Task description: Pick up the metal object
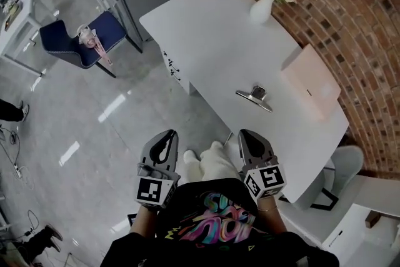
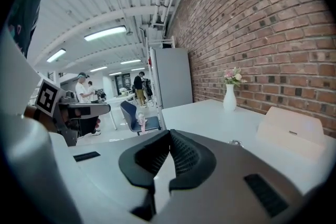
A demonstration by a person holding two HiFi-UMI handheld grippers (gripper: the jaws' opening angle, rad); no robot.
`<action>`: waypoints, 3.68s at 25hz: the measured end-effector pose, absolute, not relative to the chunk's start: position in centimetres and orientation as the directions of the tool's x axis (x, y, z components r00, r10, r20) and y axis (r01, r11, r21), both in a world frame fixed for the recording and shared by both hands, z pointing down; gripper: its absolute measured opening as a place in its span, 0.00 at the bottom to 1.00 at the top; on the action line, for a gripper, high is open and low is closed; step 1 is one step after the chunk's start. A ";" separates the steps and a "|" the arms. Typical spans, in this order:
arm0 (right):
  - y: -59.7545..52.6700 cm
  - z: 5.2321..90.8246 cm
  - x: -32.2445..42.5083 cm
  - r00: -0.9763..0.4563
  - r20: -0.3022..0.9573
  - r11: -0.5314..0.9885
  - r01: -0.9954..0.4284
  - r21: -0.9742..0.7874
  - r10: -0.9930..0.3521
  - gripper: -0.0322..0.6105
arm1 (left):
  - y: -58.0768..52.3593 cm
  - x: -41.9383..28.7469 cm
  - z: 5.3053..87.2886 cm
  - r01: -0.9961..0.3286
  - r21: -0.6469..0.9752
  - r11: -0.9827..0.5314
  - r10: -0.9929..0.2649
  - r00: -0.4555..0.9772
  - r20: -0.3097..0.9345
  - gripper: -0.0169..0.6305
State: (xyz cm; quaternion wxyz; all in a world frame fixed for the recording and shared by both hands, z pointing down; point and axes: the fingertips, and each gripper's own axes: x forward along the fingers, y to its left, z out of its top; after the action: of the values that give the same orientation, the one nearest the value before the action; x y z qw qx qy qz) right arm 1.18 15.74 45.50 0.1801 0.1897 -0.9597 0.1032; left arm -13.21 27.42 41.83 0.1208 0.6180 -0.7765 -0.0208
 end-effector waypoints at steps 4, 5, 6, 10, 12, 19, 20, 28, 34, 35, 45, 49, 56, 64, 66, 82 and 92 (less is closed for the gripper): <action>14.3 46.6 1.7 -0.837 0.405 0.884 -0.450 -0.129 -0.367 0.08 | 26.4 -13.6 43.2 -0.959 0.192 0.209 -0.968 -0.174 0.181 0.08; 13.8 46.8 1.7 -0.832 0.408 0.879 -0.459 -0.129 -0.375 0.08 | 25.9 -13.7 43.5 -0.960 0.195 0.201 -0.969 -0.165 0.186 0.08; 13.3 46.9 1.6 -0.829 0.409 0.875 -0.467 -0.128 -0.382 0.08 | 25.3 -13.9 43.7 -0.961 0.197 0.194 -0.969 -0.157 0.190 0.08; 10.4 47.0 0.6 -0.821 0.402 0.862 -0.489 -0.130 -0.405 0.08 | 22.3 -14.7 43.8 -0.965 0.201 0.167 -0.973 -0.128 0.193 0.08; 8.5 47.0 0.2 -0.815 0.399 0.852 -0.506 -0.134 -0.421 0.08 | 20.2 -15.2 43.6 -0.969 0.198 0.147 -0.975 -0.109 0.194 0.08; 0.6 47.1 -1.5 -0.774 0.394 0.796 -0.586 -0.152 -0.495 0.08 | 10.4 -17.5 42.5 -0.982 0.186 0.040 -0.982 -0.004 0.190 0.08; -0.4 46.8 -1.6 -0.768 0.389 0.786 -0.599 -0.156 -0.508 0.08 | 8.9 -17.7 42.2 -0.983 0.183 0.023 -0.982 0.012 0.188 0.08; -6.5 45.1 0.0 -0.707 0.362 0.713 -0.686 -0.144 -0.607 0.08 | -0.9 -15.8 40.0 -0.975 0.150 -0.166 -0.970 0.189 0.154 0.08; -7.9 45.0 2.1 -0.653 0.364 0.651 -0.744 -0.149 -0.664 0.08 | -4.4 -13.6 39.6 -0.953 0.149 -0.264 -0.948 0.285 0.144 0.08; -8.0 45.0 2.6 -0.640 0.364 0.637 -0.757 -0.147 -0.676 0.08 | -4.8 -13.2 39.7 -0.947 0.146 -0.286 -0.940 0.307 0.148 0.08; -9.6 44.7 6.4 -0.460 0.403 0.439 -0.886 -0.151 -0.791 0.08 | -9.5 -10.3 39.9 -0.839 0.122 -0.530 -0.818 0.544 0.188 0.08; -10.0 44.7 6.7 -0.408 0.414 0.389 -0.912 -0.133 -0.814 0.08 | -11.5 -9.6 40.5 -0.801 0.135 -0.583 -0.773 0.598 0.212 0.08; -10.5 45.5 7.3 -0.380 0.440 0.367 -0.923 -0.118 -0.814 0.08 | -13.0 -7.9 40.9 -0.745 0.143 -0.652 -0.716 0.667 0.207 0.08; -11.0 46.2 7.6 -0.366 0.447 0.347 -0.929 -0.128 -0.816 0.08 | -13.5 -6.8 42.2 -0.717 0.153 -0.680 -0.682 0.695 0.229 0.08; -11.0 46.2 7.7 -0.363 0.447 0.340 -0.931 -0.134 -0.817 0.08 | -13.5 -6.5 42.5 -0.709 0.162 -0.686 -0.671 0.703 0.235 0.08; -10.2 46.8 8.9 -0.340 0.457 0.286 -0.940 -0.185 -0.822 0.08 | -12.5 -3.3 45.6 -0.607 0.196 -0.770 -0.530 0.779 0.334 0.25; -9.5 47.4 8.8 -0.359 0.459 0.301 -0.933 -0.196 -0.813 0.08 | -10.4 -0.3 49.1 -0.487 0.298 -0.821 -0.354 0.844 0.403 0.33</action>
State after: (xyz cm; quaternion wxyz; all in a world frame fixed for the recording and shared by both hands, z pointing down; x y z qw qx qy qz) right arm 8.79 -9.53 47.39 0.1376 0.5494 -0.7947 0.2183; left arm -0.32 -10.41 49.12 0.1984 0.9395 -0.2237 0.1674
